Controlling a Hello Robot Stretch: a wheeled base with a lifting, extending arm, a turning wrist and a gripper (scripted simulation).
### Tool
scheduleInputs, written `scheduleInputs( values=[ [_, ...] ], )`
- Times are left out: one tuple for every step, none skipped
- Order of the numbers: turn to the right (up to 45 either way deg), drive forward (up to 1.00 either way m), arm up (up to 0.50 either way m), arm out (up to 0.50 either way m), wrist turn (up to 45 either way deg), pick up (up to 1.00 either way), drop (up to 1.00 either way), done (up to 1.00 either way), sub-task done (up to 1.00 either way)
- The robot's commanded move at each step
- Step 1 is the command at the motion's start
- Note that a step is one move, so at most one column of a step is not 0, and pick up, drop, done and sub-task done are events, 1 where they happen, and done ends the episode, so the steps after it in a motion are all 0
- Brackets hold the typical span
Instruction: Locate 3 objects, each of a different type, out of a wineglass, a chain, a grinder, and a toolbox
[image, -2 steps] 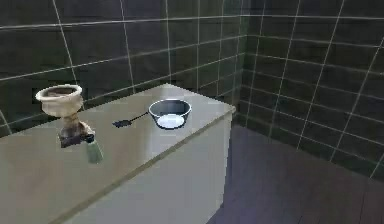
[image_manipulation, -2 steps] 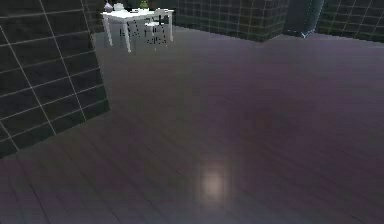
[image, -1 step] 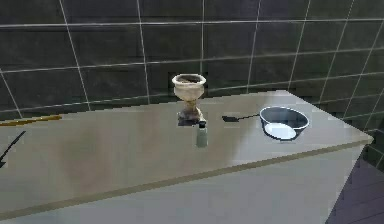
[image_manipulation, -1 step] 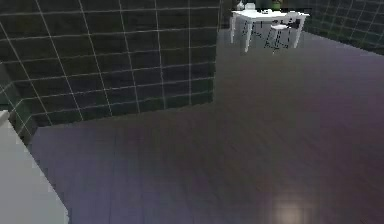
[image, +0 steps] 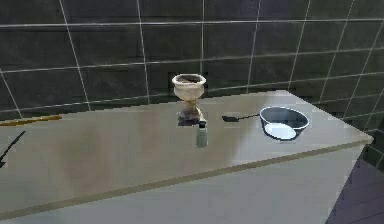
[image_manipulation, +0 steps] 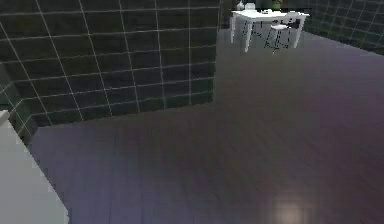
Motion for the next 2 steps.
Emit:
scheduleInputs(
  values=[
    [45.0, 0.0, 0.0, 0.0, 0.0, 0.0, 0.0, 0.0, 0.0],
    [45.0, 0.0, 0.0, 0.0, 0.0, 0.0, 0.0, 0.0, 0.0]
  ],
)
